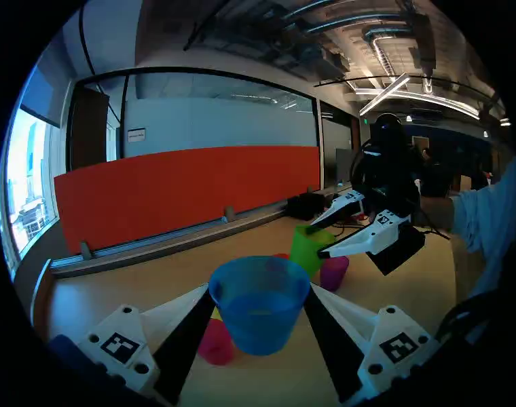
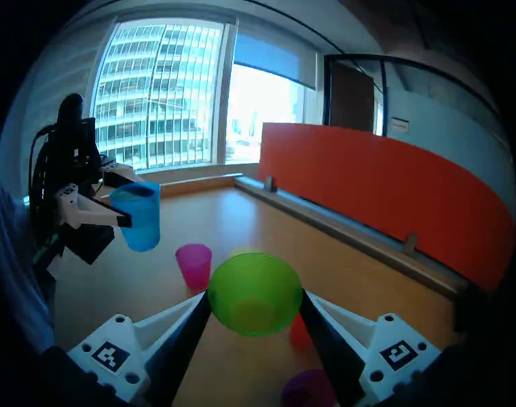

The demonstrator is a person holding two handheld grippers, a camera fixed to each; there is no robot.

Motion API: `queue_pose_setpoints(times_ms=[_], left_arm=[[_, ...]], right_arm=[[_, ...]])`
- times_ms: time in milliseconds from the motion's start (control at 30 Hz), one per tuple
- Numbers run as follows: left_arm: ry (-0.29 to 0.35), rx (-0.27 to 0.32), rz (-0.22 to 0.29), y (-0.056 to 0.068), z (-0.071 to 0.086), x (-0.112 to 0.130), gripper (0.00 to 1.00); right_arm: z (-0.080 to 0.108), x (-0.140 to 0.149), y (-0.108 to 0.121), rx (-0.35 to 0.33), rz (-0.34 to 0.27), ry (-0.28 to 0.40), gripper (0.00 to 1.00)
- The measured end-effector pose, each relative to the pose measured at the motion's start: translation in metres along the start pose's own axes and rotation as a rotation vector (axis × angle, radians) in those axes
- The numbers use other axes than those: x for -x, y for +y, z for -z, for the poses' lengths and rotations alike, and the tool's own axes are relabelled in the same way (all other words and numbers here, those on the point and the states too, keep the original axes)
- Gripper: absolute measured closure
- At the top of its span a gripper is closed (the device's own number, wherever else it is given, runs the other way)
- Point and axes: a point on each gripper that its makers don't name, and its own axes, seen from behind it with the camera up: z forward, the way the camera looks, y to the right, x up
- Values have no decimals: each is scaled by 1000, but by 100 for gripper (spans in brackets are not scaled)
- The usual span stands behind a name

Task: Pour water

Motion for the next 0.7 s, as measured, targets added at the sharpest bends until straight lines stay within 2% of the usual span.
queue_pose_setpoints(times_ms=[467, 700], left_arm=[[23, 14, 10, 10, -3, -10, 13], [33, 18, 16, 12, -4, -14, 13]], right_arm=[[24, -39, -1, 50, 33, 172, 6], [32, -53, -1, 59, 28, 228, 6]])
